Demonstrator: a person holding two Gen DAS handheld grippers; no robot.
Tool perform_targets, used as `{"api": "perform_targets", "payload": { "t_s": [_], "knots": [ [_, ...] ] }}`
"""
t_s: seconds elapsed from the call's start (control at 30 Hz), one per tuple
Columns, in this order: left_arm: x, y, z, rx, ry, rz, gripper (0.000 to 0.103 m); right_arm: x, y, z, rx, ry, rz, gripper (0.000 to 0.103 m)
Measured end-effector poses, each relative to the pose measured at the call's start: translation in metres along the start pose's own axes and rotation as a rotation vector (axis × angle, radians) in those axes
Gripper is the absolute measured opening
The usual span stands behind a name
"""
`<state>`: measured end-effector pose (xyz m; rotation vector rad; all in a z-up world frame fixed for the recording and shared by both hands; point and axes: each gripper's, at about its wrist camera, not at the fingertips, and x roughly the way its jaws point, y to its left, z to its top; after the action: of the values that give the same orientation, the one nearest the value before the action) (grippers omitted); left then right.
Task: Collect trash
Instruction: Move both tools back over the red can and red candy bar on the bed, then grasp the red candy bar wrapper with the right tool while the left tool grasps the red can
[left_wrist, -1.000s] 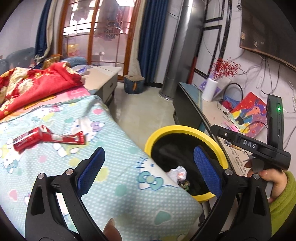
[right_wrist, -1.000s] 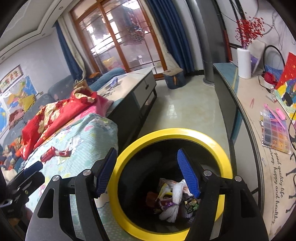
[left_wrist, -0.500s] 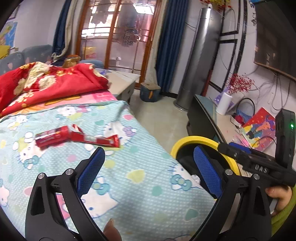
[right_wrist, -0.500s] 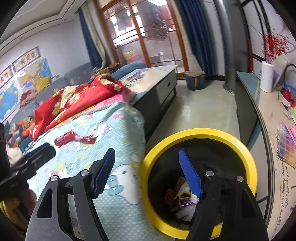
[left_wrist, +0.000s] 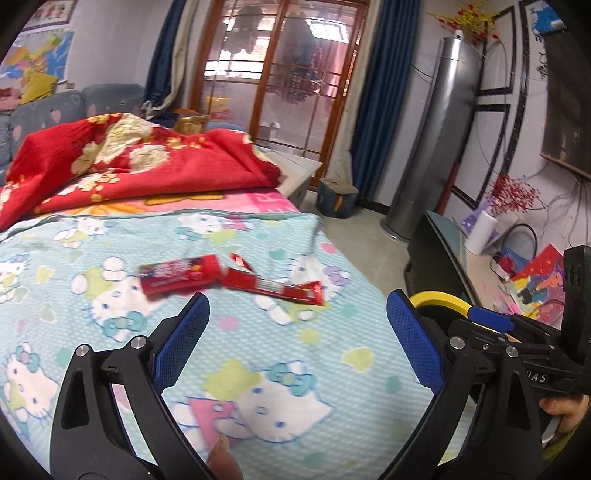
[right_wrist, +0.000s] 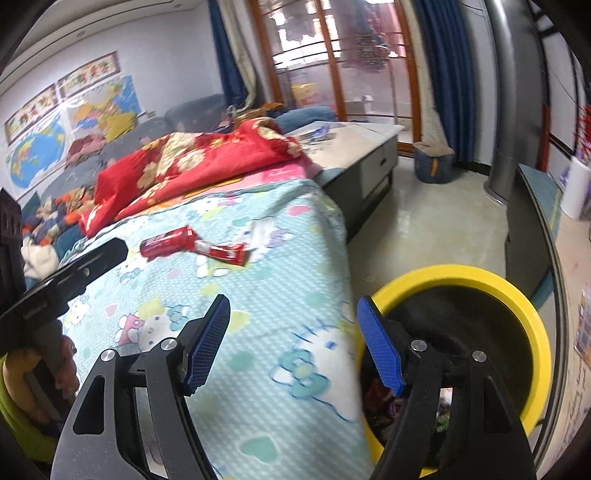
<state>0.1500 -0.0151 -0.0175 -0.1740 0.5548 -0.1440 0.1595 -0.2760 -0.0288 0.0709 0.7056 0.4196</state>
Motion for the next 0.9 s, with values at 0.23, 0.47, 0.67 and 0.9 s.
{"api": "perform_targets", "payload": {
  "t_s": [0.23,0.47,0.67,0.9],
  "knots": [
    [0.003,0.037,0.012,0.014,0.023,0.064,0.088,0.035,0.034,0.022,-0.083,0.022,0.042,0.069],
    [0.020,0.069,0.017,0.042,0.090,0.094,0.088,0.081,0.072,0.035,-0.229,0.082,0.067,0.069],
    [0.049,0.088,0.017,0.093,0.188,0.091,0.088,0.122,0.098,0.045,-0.370,0.127,0.037,0.069],
    [0.079,0.101,0.025,0.171,0.253,0.087,0.088,0.165,0.109,0.049,-0.480,0.211,0.001,0.068]
  ]
}}
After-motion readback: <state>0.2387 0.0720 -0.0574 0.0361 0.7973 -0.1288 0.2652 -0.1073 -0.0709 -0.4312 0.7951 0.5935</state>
